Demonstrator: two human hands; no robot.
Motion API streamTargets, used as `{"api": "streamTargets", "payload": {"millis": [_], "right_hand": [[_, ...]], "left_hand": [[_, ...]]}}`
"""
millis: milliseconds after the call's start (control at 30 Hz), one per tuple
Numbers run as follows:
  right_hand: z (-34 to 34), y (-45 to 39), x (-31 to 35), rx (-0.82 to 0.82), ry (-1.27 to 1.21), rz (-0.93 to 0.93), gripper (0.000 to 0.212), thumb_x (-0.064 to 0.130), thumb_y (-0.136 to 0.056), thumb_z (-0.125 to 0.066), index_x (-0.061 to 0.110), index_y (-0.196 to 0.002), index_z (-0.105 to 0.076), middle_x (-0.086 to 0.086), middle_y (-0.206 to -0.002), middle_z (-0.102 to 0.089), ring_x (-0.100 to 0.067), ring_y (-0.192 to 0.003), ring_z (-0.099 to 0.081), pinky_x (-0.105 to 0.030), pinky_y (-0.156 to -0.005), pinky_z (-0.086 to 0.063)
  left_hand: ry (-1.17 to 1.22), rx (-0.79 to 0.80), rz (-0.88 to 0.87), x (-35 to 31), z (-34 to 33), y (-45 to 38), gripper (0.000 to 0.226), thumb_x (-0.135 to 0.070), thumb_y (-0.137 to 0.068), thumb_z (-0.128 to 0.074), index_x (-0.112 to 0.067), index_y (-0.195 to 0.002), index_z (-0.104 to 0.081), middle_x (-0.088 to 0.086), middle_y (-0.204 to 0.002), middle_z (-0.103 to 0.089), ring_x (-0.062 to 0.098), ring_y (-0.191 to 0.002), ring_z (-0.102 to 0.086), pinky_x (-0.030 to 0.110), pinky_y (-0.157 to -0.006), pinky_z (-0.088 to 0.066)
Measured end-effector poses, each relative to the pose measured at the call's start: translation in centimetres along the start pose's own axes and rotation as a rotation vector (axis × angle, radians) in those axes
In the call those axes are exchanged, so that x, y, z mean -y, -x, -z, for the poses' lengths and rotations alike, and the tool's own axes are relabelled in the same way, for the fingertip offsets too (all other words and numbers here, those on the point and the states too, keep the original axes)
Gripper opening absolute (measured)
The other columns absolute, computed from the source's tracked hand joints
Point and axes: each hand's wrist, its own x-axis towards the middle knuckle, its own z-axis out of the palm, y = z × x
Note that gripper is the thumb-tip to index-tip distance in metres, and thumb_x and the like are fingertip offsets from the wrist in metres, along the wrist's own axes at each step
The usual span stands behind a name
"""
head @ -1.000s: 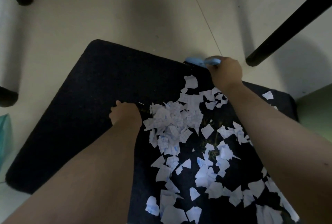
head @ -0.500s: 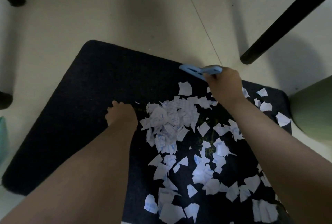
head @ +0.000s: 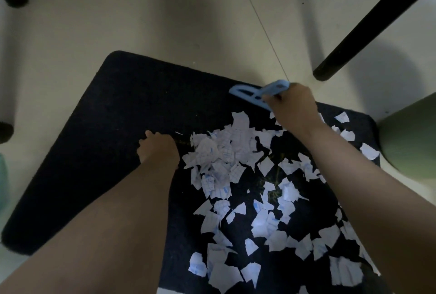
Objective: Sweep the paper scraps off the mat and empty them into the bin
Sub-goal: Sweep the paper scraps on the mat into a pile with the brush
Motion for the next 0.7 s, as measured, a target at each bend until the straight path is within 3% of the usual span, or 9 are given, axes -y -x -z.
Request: {"api": "streamTargets", "payload": {"millis": [67,167,333,500,600,700], "right_hand": [[0.2,-1.0,-0.1,-0.092,-0.007,-0.008,0.024,0.021,-0.094,-0.053,0.0,-0.09,-0.064,-0.013,-0.083,-0.065,-0.02,-0.063,-0.055,-0.028,-0.055,-0.041],[-1.5,-0.7,-0.2,-0.037,0.082,0.007,0.025,0.02,-0.096,-0.048,0.004,-0.104,-0.066,-0.013,-0.095,-0.068,-0.027,-0.082,-0.063,-0.034,-0.071,-0.05],[-4.4,3.8,0.0,0.038,-0.018,0.03,0.024,0.021,-0.096,-0.05,0.016,-0.113,-0.067,-0.01,-0.094,-0.071,-0.017,-0.073,-0.058,-0.025,-0.062,-0.038],[-4.1,7.2,0.4,0.124,-0.157,0.029,0.022,0.022,-0.095,-0.053,0.02,-0.111,-0.068,-0.003,-0.089,-0.067,-0.012,-0.064,-0.052,-0.024,-0.059,-0.039],[-3.1,8.0,0.3,0.06,-0.206,0.036,0.022,0.022,-0.094,-0.055,0.023,-0.112,-0.067,0.003,-0.085,-0.064,-0.007,-0.057,-0.051,-0.02,-0.055,-0.039],[-1.7,7.1,-0.8,-0.047,-0.186,0.015,0.022,0.023,-0.094,-0.054,0.024,-0.111,-0.067,0.005,-0.077,-0.061,-0.011,-0.059,-0.052,-0.025,-0.059,-0.041]], "left_hand": [[0.008,0.007,0.005,0.0,0.1,0.2,0.089,-0.036,-0.082,-0.071,-0.007,-0.15,-0.022,0.014,-0.157,-0.013,0.033,-0.143,-0.02,0.047,-0.106,-0.038],[0.014,-0.007,0.017,0.0,0.4,0.7,0.086,-0.034,-0.082,-0.071,-0.007,-0.149,-0.025,0.013,-0.155,-0.016,0.032,-0.14,-0.027,0.045,-0.106,-0.039],[0.012,-0.007,0.016,-0.1,0.4,0.7,0.085,-0.034,-0.082,-0.071,-0.007,-0.149,-0.025,0.013,-0.155,-0.017,0.032,-0.141,-0.025,0.046,-0.105,-0.038],[0.041,0.019,0.034,0.0,0.9,1.6,0.098,-0.035,-0.079,-0.075,-0.003,-0.151,-0.016,0.016,-0.158,-0.007,0.035,-0.141,-0.027,0.046,-0.106,-0.038],[0.065,0.027,0.055,0.0,1.0,1.7,0.104,-0.037,-0.077,-0.076,-0.004,-0.152,-0.011,0.015,-0.158,-0.004,0.035,-0.14,-0.028,0.045,-0.106,-0.038],[0.047,0.068,0.065,0.0,1.5,2.0,0.107,-0.041,-0.076,-0.076,-0.006,-0.152,-0.01,0.014,-0.159,-0.003,0.033,-0.139,-0.03,0.044,-0.105,-0.04]]}}
